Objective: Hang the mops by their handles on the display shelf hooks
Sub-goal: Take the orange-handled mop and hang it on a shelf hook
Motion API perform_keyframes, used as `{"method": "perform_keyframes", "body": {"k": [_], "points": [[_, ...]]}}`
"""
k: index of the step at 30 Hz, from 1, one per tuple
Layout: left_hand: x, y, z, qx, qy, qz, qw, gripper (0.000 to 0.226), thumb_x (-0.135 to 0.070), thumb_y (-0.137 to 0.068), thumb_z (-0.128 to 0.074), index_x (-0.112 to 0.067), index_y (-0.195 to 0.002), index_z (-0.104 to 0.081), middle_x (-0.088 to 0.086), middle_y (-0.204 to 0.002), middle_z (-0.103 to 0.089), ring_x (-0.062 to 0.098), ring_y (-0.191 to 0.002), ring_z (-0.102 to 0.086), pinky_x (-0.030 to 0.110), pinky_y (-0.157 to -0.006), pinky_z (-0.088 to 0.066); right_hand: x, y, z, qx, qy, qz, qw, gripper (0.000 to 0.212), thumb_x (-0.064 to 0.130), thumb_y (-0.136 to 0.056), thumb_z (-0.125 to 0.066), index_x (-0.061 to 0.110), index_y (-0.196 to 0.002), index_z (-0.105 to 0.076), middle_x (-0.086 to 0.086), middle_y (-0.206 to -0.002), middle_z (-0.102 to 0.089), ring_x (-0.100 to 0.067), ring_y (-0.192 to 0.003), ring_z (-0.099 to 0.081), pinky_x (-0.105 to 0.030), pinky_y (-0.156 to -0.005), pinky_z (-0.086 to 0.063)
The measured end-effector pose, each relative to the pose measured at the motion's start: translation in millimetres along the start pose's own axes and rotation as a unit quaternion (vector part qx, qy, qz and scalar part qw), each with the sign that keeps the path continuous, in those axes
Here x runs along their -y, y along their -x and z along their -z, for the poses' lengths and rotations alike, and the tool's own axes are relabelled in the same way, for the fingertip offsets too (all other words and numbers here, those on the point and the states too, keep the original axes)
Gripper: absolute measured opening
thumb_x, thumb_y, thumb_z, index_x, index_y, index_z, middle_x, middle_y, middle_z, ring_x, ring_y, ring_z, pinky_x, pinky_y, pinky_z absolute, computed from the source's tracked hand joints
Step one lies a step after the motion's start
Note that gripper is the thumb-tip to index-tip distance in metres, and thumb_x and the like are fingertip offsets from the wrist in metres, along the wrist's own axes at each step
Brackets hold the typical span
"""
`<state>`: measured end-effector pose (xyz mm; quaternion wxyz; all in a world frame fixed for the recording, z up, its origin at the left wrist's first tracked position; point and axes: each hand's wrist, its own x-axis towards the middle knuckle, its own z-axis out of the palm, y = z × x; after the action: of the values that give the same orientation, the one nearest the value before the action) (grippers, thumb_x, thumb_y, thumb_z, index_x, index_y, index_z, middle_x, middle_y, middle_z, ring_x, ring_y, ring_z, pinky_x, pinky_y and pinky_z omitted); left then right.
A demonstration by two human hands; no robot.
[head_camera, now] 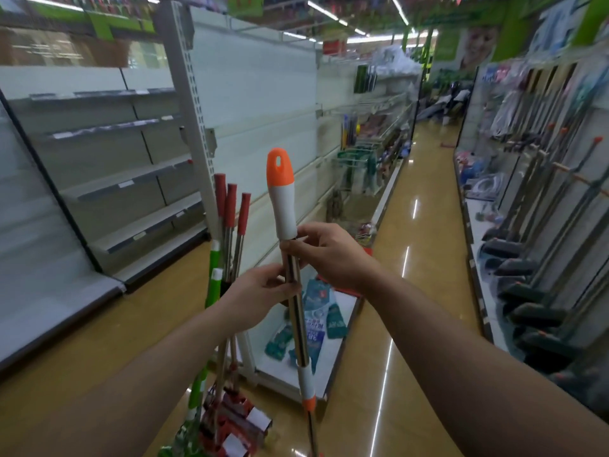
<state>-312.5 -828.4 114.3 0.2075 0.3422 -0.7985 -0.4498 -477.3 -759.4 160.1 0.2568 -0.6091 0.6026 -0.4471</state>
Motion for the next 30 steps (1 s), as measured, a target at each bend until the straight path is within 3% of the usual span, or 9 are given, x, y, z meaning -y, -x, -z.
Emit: {"method": "perform_keyframes", "body": {"k": [2, 6, 10, 12, 16, 22, 24, 27, 30], "points": [[-10.6, -25.3, -12.2, 0.0, 0.002, -0.008, 1.0, 0.01, -0.02, -0.099, -0.067, -0.029, -0.097, -0.071, -0.001, -0.091, -0.076, 0.01, -0.087, -0.075, 0.021, -0.081, -0.059, -7.2, -7.2, 22.8, -0.017, 0.013, -0.002, 1.0, 0.059, 0.065, -0.075, -0.06, 0.021, -0.111, -0.074, -0.008, -0.096, -0.077, -0.029, -0.091, -0.074, -0.059, -0.088, -0.058], [-23.9, -85.7, -38.3, -0.001, 0.018, -0.02, 1.0, 0.01, -0.021, -0.096, -0.07, -0.03, -0.095, -0.074, 0.005, -0.092, -0.077, 0.021, -0.091, -0.076, 0.039, -0.091, -0.061, -36.6, -31.2, 66.7, -0.057, 0.028, -0.008, 0.998, 0.028, 0.045, -0.094, -0.066, 0.023, -0.108, -0.075, -0.005, -0.093, -0.078, -0.028, -0.09, -0.074, -0.059, -0.088, -0.058], [-32.5, -149.7, -60.9, 0.007, 0.038, -0.027, 0.999, 0.009, -0.016, -0.099, -0.066, -0.02, -0.097, -0.073, 0.008, -0.095, -0.077, 0.014, -0.085, -0.075, 0.02, -0.077, -0.06, -68.6, -66.8, 108.5, -0.063, 0.057, -0.02, 0.996, 0.025, 0.039, -0.096, -0.067, 0.021, -0.113, -0.074, -0.002, -0.095, -0.078, -0.024, -0.091, -0.075, -0.055, -0.09, -0.059], [-34.9, -186.0, -70.4, 0.007, 0.051, -0.034, 0.998, 0.008, -0.013, -0.099, -0.066, -0.012, -0.102, -0.074, 0.011, -0.096, -0.075, 0.015, -0.083, -0.073, 0.018, -0.072, -0.06, -86.4, -89.8, 130.0, -0.067, 0.053, -0.028, 0.996, 0.027, 0.04, -0.094, -0.069, 0.022, -0.112, -0.075, -0.001, -0.097, -0.079, -0.024, -0.093, -0.075, -0.056, -0.091, -0.059], [-38.2, -262.8, -81.4, 0.018, 0.052, -0.046, 0.997, 0.015, -0.017, -0.098, -0.068, -0.012, -0.11, -0.075, 0.01, -0.098, -0.075, 0.02, -0.091, -0.073, 0.03, -0.083, -0.059, -123.3, -144.9, 173.4, -0.073, 0.053, -0.024, 0.996, 0.015, 0.034, -0.093, -0.072, 0.021, -0.098, -0.078, 0.002, -0.087, -0.076, -0.027, -0.088, -0.074, -0.058, -0.089, -0.059], [-41.9, -369.4, -83.7, 0.011, 0.039, -0.049, 0.998, 0.011, -0.03, -0.095, -0.071, -0.027, -0.104, -0.078, -0.004, -0.093, -0.08, 0.012, -0.089, -0.076, 0.041, -0.092, -0.06, -165.5, -222.5, 233.3, -0.064, 0.024, -0.019, 0.997, 0.02, 0.026, -0.095, -0.072, 0.013, -0.11, -0.074, -0.009, -0.099, -0.077, -0.028, -0.095, -0.076, -0.053, -0.092, -0.061], [-45.1, -400.7, -83.7, 0.003, 0.035, -0.046, 0.998, 0.01, -0.037, -0.092, -0.072, -0.034, -0.1, -0.078, -0.008, -0.09, -0.08, 0.012, -0.087, -0.077, 0.045, -0.092, -0.061, -177.4, -247.1, 251.0, -0.062, 0.014, -0.014, 0.998, 0.019, 0.025, -0.095, -0.072, 0.013, -0.11, -0.073, -0.011, -0.1, -0.077, -0.029, -0.094, -0.076, -0.052, -0.091, -0.062], [-50.9, -442.9, -83.8, -0.008, 0.039, -0.045, 0.998, 0.018, -0.05, -0.084, -0.075, -0.039, -0.097, -0.078, -0.008, -0.09, -0.08, 0.015, -0.087, -0.077, 0.052, -0.09, -0.061, -190.8, -279.4, 274.5, -0.055, 0.011, -0.01, 0.998, 0.014, 0.021, -0.097, -0.07, 0.012, -0.108, -0.073, -0.008, -0.094, -0.076, -0.023, -0.087, -0.076, -0.037, -0.081, -0.061], [-55.5, -481.7, -85.7, -0.037, 0.019, -0.059, 0.997, 0.015, -0.044, -0.085, -0.076, -0.034, -0.096, -0.078, -0.005, -0.087, -0.08, 0.014, -0.082, -0.077, 0.051, -0.086, -0.062, -205.1, -310.7, 295.5, -0.057, -0.004, -0.004, 0.998, 0.016, 0.021, -0.098, -0.069, 0.008, -0.107, -0.073, -0.017, -0.098, -0.076, -0.034, -0.089, -0.075, -0.039, -0.079, -0.061]]}}
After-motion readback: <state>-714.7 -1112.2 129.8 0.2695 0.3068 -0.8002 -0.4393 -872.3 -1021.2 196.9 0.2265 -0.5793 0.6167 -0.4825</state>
